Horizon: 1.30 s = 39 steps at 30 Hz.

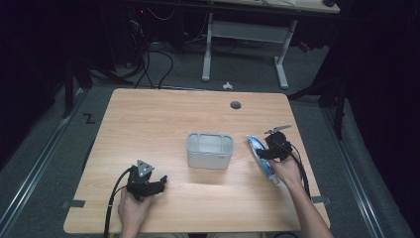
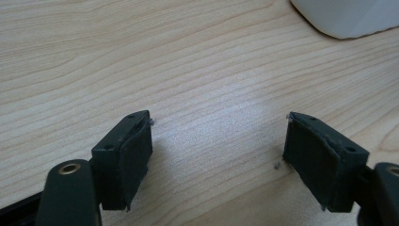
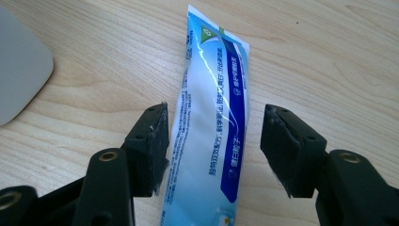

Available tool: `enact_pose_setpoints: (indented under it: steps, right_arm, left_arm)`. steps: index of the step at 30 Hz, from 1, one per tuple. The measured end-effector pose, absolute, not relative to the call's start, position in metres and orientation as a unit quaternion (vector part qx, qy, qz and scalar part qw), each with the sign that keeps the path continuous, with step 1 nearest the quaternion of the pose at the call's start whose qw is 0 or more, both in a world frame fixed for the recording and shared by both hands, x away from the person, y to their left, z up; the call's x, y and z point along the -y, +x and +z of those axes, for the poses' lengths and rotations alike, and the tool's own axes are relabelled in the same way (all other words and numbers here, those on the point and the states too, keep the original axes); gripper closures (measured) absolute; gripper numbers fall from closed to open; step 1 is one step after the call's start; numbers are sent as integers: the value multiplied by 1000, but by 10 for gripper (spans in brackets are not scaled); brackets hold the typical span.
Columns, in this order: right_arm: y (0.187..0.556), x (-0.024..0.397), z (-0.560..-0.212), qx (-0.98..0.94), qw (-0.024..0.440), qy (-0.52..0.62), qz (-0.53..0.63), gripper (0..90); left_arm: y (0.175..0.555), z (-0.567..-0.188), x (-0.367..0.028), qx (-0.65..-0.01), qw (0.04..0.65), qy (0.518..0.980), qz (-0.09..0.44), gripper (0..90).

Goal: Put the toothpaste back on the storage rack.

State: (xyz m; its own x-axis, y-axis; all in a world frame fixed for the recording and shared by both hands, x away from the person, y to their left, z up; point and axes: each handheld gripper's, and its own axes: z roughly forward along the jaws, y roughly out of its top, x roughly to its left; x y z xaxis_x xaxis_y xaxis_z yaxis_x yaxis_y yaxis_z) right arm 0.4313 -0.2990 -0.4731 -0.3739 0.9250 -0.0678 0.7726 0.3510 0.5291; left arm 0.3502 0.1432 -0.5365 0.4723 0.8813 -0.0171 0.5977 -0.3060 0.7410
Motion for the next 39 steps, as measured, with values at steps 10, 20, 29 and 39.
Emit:
enact_pose_setpoints:
  steps: [10, 20, 29, 39]
  right_arm:
    - [442, 295, -477, -805, 177, 532, 195, 436]
    - [456, 292, -487, -808, 142, 545, 171, 426]
    - [463, 290, -489, -810, 121, 555, 149, 424]
    - [469, 292, -490, -804, 97, 569, 142, 441]
  left_arm:
    - [350, -536, -143, -473, 352, 783, 201, 245]
    - [350, -537, -143, -472, 352, 783, 202, 244]
    - [350, -537, -143, -473, 352, 782, 202, 244]
    - [350, -537, -143, -472, 352, 782, 202, 244]
